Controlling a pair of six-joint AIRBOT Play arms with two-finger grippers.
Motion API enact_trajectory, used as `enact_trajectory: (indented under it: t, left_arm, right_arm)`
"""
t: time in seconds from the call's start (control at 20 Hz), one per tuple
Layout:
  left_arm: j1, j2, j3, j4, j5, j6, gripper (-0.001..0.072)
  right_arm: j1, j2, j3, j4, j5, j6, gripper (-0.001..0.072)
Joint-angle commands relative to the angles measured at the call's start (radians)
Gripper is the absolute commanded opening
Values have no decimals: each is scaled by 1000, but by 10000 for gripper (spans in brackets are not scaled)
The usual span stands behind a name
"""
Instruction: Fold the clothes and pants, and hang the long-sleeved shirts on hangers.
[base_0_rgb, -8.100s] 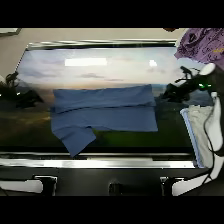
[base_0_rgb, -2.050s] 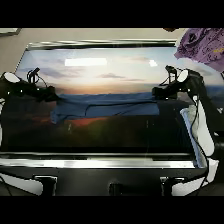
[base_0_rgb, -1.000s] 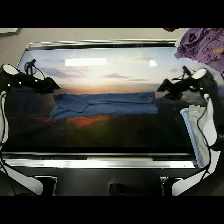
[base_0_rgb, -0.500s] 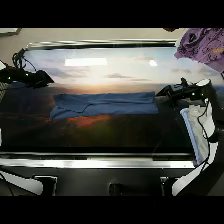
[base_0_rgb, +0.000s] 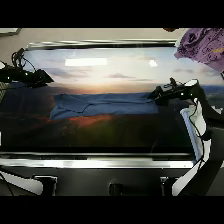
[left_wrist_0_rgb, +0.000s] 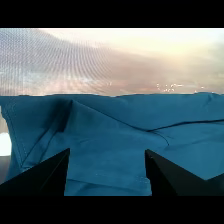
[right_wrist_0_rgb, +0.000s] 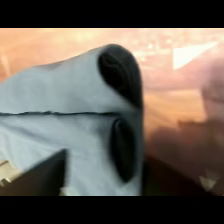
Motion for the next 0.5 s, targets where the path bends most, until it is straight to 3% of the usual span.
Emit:
enact_trajectory:
  t: [0.0,0.1,0.15,0.3,0.45]
  left_arm:
    - [1,0,0,0,1,-20,539]
    - [0,-1,0,0,1,-55,525]
    - [-4,-3,0,0,1,-64,454]
    - [-48,-12,-1,-1,3,-85,16]
    - [-153,-40,-1,-1,31,-148,16]
  right_arm:
    - [40,-3,0,-38,-41,0,230]
    - [40,2,0,-36,-42,9,27]
    - [40,12,0,-45,-43,21,26]
    - [40,81,0,-144,-48,109,25]
    - [40,182,0,-306,-11,190,25]
